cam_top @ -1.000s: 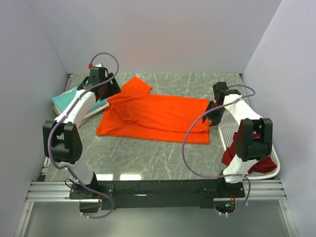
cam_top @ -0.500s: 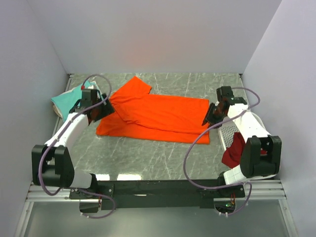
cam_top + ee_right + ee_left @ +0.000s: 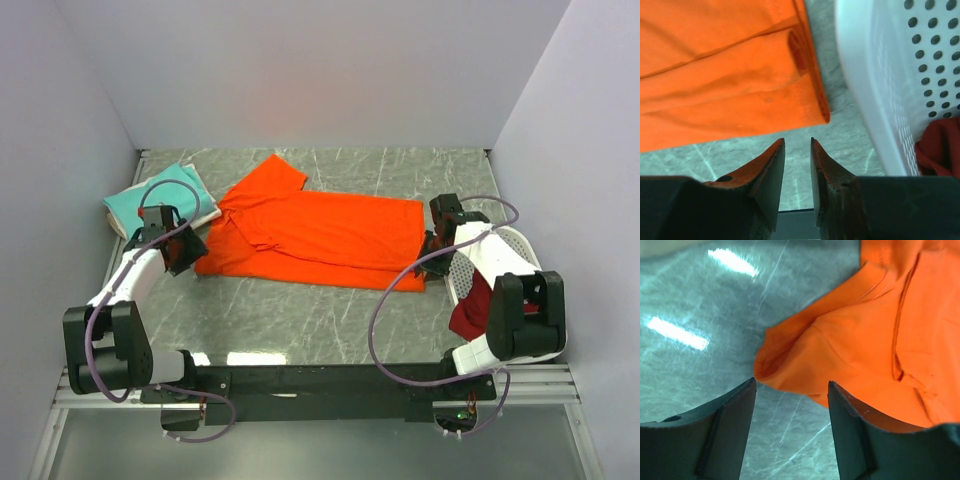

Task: Fold and stack the t-shirts
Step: Fold the tshirt

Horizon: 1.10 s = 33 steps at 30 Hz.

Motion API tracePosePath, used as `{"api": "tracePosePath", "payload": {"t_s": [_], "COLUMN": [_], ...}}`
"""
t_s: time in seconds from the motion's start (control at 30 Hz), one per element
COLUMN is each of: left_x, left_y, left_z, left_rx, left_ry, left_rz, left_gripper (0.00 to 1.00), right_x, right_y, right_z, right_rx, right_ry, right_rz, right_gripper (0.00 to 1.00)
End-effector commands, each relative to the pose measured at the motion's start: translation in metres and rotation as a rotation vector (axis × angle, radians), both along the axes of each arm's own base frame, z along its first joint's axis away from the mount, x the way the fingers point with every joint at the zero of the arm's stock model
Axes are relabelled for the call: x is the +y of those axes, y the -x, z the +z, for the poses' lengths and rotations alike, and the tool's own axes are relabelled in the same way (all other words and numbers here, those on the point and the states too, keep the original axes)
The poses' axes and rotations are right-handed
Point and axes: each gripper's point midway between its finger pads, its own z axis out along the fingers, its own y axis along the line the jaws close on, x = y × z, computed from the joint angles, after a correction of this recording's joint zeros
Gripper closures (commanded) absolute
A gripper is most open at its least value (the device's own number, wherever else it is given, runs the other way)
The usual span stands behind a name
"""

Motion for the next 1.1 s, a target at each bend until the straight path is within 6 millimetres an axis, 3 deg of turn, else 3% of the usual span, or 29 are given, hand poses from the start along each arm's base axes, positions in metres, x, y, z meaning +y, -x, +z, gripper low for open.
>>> {"api": "tracePosePath", "payload": {"t_s": [0.0,0.43,0.87,1.07], "left_x": [-0.004,-0.005,-0.008,-0.009], "left_y": [-0.001,0.001,-0.005,-0.005], "left_z": [0.0,-0.024,-0.039,-0.048], "left_rx": [-0.028,0.016,0.021,0.036], "left_ry": [0.026,0.054,0.091,0.102], "left_rz": [-0.009,0.01,0.033,0.041], "left_gripper": [0.36,0.51,0.52,0.64], "right_x": [-0.006,-0.013,-0.016,-0.015], "right_y": [0.006,0.018,0.017,0.02], "right_z": [-0.014,-0.034,-0.051,-0.062], "right_rx": [0.024,0.058,0.074,0.084], "right_ry": [0.043,0.078,0.098,0.099], "right_rz": [-0.019,-0.031,-0.049,-0.049], "right_gripper": [0.66,0.65,0.63,0.64]}}
